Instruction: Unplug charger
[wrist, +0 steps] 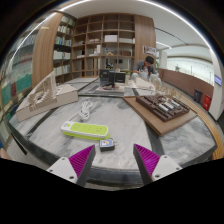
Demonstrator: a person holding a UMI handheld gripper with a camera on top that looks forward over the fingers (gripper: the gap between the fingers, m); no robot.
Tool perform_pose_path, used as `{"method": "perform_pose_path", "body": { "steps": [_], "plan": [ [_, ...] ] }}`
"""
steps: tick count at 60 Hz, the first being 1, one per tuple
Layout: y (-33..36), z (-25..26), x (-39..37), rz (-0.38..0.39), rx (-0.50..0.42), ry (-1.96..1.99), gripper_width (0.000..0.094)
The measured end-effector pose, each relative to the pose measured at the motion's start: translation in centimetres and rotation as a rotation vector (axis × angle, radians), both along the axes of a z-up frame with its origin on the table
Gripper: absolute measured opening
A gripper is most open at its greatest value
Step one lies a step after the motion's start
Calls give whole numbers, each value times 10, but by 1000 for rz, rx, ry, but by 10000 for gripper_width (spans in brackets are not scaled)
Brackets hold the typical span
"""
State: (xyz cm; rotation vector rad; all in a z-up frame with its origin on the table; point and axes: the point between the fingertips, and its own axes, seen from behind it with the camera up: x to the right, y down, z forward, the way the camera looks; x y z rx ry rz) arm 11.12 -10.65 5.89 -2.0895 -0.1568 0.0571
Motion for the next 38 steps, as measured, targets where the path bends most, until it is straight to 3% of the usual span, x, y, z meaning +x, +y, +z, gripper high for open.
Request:
{"method": "perform_pose_path", "body": {
  "steps": [17, 38],
  "plan": [
    [-73, 36, -14, 29, 50, 30, 796],
    [-76, 41, -33, 114, 87, 163, 836]
  ]
}}
